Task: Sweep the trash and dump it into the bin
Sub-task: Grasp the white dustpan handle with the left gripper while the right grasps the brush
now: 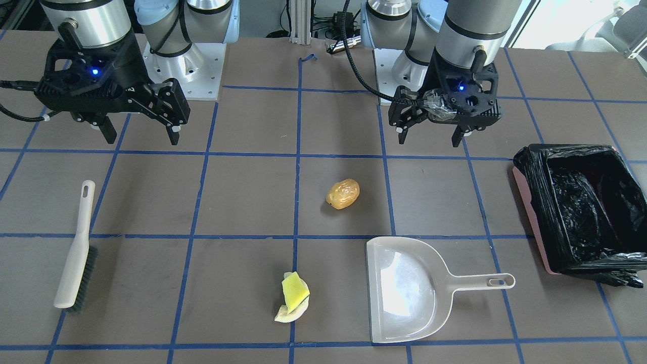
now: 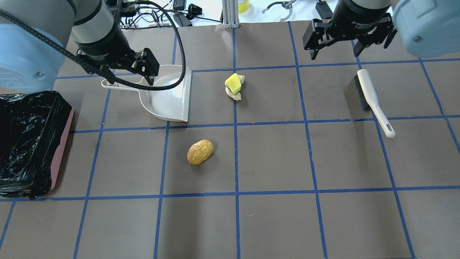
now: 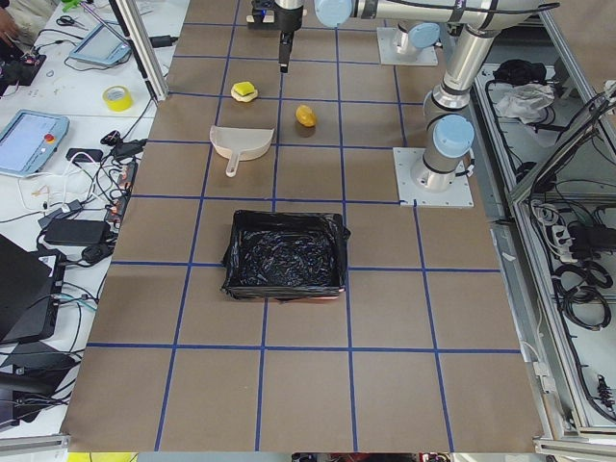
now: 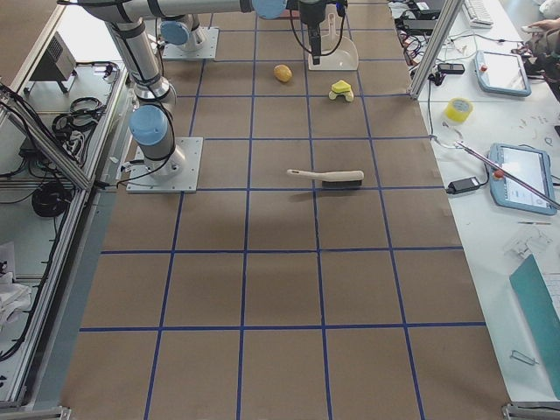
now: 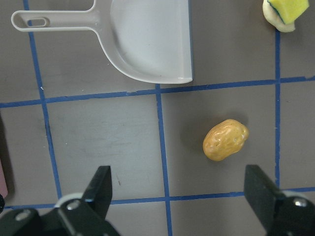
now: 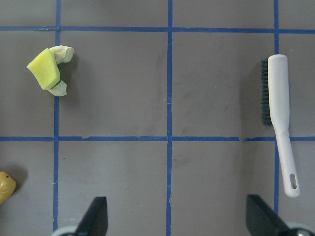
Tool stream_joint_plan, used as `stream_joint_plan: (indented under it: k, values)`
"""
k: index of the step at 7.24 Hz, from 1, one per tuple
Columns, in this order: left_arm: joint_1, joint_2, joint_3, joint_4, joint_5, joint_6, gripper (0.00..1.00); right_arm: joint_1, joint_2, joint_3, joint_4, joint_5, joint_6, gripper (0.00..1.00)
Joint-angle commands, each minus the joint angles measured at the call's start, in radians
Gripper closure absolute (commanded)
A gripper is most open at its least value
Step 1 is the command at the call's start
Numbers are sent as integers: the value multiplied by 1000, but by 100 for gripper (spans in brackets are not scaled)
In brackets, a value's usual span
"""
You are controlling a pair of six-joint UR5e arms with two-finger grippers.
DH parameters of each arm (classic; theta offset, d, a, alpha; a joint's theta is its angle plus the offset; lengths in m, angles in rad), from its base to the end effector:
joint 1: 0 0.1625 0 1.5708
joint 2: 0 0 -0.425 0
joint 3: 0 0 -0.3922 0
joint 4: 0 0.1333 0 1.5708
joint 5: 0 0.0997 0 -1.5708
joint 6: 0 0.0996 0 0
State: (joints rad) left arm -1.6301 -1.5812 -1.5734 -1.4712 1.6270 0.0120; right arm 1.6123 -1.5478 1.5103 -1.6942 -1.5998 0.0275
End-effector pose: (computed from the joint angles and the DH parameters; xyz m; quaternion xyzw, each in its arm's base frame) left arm -0.1574 -0.4961 0.4919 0.0344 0.9981 -0.0439 0.0270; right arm 0.1517 -0.5102 0.5198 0.0058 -0.9966 0.0808 0.0117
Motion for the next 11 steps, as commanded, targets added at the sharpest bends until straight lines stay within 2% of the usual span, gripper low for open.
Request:
stream_joint_plan:
  k: [1, 4, 6, 8, 9, 11]
  values:
    - [-4, 3, -8, -1, 22, -62, 0, -2, 2, 1, -4, -6, 0, 0]
    - [4, 0, -11, 8, -18, -77, 0, -84, 21, 7, 10, 4, -11, 0]
    - [18, -31, -10, 53, -38, -25, 0, -171, 75, 37, -22, 14, -144, 0]
    - [44, -81, -11, 107, -27, 21, 0, -253, 103, 138, -125, 9, -158, 0]
    - [99, -109, -13, 109, -29, 120, 0, -296, 126, 207, -145, 12, -182, 0]
    - [176, -175, -11, 118, -30, 334, 0, -345, 190, 301, -375, -9, -353, 0]
